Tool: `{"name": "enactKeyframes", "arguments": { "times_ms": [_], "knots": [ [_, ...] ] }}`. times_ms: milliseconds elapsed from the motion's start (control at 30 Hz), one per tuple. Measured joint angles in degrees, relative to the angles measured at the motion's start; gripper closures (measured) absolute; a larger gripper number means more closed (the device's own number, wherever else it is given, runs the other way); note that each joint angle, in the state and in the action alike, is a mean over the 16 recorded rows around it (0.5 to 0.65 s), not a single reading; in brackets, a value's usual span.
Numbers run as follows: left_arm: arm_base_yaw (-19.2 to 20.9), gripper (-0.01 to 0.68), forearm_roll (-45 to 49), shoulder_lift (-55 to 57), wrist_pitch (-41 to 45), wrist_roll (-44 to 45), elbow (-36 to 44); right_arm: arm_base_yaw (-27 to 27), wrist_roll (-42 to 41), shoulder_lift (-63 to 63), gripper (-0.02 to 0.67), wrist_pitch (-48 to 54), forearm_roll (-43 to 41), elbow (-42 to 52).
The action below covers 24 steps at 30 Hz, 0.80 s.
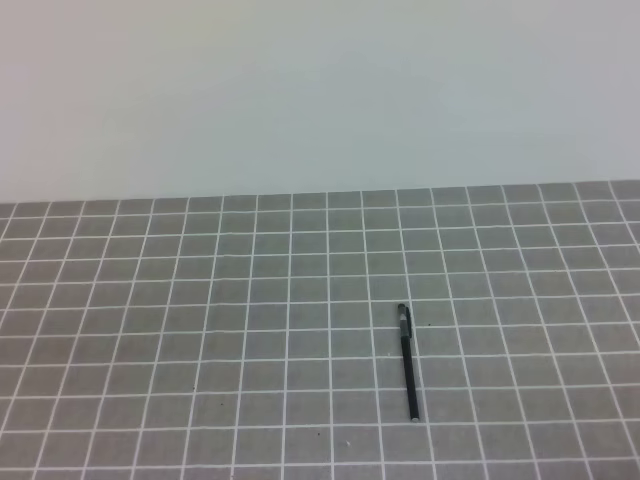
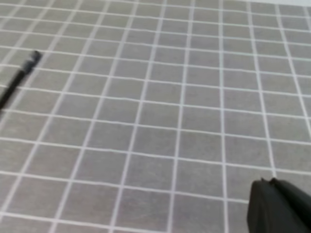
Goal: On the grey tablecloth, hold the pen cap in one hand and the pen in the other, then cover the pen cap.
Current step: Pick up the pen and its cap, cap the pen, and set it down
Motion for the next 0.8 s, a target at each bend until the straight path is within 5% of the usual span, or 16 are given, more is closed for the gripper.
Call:
{"name": "enactKeyframes", "arguments": {
  "times_ms": [400, 800],
  "knots": [
    [0.0, 0.672, 58.4, -2.4, 19.9, -54.3, 8.8, -2.7, 0.0, -9.4, 0.645, -2.2, 1.4, 7.5],
    [0.0, 0.672, 68.8, -13.1, 27.9, -69.4, 14.3, -2.8, 0.1, -9.7, 0.645, -3.2, 2.0, 8.0]
  ]
}}
